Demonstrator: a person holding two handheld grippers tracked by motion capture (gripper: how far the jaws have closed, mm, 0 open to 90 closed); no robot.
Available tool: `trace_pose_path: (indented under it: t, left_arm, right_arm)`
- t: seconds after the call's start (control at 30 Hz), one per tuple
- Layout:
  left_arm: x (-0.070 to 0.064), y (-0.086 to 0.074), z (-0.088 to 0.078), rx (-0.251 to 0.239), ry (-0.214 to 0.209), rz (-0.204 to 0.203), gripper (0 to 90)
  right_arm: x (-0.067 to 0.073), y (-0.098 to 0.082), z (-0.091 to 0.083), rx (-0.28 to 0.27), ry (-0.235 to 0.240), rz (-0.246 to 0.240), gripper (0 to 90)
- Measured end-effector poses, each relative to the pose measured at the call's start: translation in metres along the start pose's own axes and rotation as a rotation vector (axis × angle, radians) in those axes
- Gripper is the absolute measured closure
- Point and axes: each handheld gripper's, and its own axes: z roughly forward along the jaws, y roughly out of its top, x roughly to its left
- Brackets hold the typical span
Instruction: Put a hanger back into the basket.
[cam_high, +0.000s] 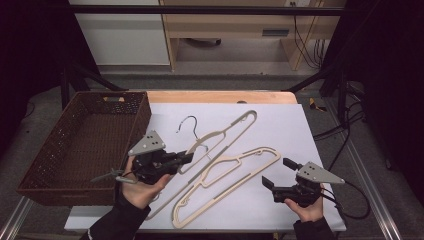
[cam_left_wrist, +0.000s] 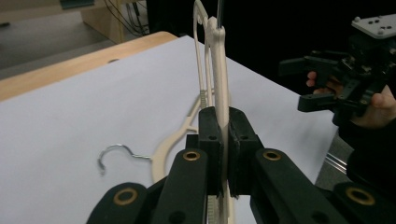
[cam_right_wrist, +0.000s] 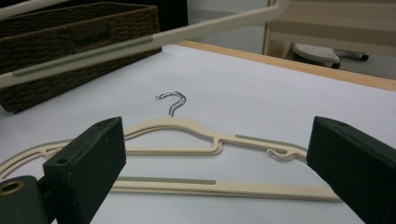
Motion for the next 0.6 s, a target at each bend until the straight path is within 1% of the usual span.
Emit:
trace_pose_path:
  t: [0.03,0.07,0.13,0.3,0.4,0.47,0.53,0.6]
  left_arm:
    - [0.000,0.000,0.000,0.000,0.000,0.000,85.8]
    - [0.006,0.004,-0.006,-0.004,0.005,0.000,85.8]
    - [0.013,0.009,-0.015,-0.011,0.008,0.002,85.9]
    - [0.029,0.021,-0.033,-0.014,0.044,0.021,85.9]
    - [0.039,0.027,-0.044,-0.014,0.049,0.024,85.9]
    - [0.047,0.031,-0.052,-0.012,0.067,0.031,86.0]
    - [0.052,0.034,-0.057,-0.010,0.094,0.040,86.0]
    - [0.059,0.036,-0.064,-0.008,0.113,0.042,86.0]
  right_arm:
    - [0.000,0.000,0.000,0.000,0.000,0.000,4.8]
    - [0.000,0.000,-0.001,-0.005,-0.003,0.003,4.6]
    - [-0.001,0.001,-0.001,-0.005,-0.006,0.002,4.3]
    - [-0.002,0.001,-0.001,-0.005,-0.018,0.006,4.1]
    - [-0.003,0.002,0.000,-0.003,-0.022,0.007,4.1]
    - [-0.003,0.002,0.000,-0.003,-0.021,0.009,4.1]
    - [-0.003,0.002,0.000,-0.003,-0.023,0.009,4.0]
    - [-0.003,0.002,0.001,-0.004,-0.024,0.011,4.0]
